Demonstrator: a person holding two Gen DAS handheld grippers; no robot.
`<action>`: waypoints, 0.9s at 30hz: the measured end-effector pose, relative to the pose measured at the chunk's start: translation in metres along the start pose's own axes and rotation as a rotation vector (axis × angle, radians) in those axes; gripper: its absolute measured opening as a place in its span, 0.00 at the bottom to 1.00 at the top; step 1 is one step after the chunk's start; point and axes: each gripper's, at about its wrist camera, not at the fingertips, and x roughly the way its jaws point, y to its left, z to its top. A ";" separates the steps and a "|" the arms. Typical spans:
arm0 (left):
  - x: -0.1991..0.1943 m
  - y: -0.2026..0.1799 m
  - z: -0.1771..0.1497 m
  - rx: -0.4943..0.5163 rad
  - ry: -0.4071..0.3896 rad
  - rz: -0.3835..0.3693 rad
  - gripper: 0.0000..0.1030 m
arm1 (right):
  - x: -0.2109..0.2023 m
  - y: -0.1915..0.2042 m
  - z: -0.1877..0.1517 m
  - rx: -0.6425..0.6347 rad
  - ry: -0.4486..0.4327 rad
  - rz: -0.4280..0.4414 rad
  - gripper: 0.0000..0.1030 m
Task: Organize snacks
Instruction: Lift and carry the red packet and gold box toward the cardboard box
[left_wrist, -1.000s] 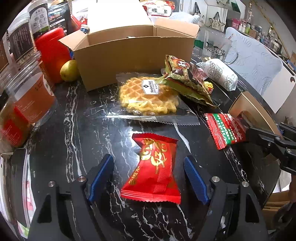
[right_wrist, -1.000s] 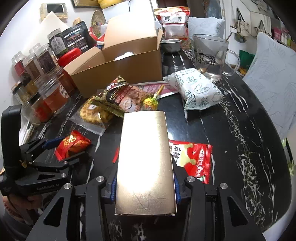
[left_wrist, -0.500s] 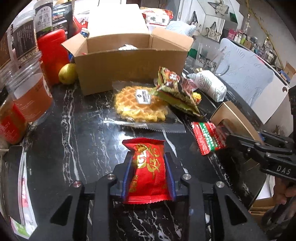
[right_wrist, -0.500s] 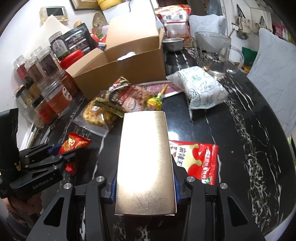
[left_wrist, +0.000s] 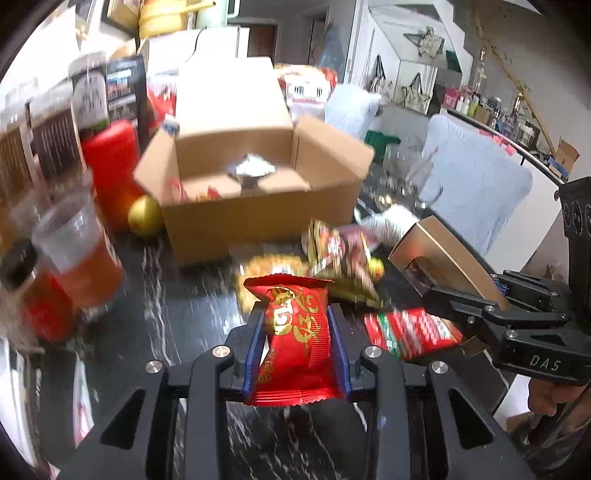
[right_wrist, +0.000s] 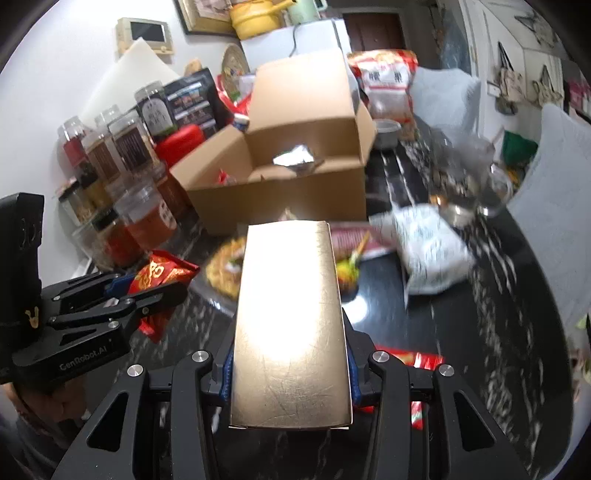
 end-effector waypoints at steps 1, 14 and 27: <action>-0.002 0.000 0.004 0.001 -0.011 0.001 0.32 | -0.001 0.000 0.004 -0.005 -0.007 -0.001 0.42; -0.014 0.007 0.087 0.021 -0.169 0.042 0.32 | -0.007 0.008 0.091 -0.107 -0.140 0.054 0.42; 0.021 0.027 0.159 0.020 -0.248 0.089 0.32 | 0.033 0.001 0.162 -0.153 -0.184 0.070 0.42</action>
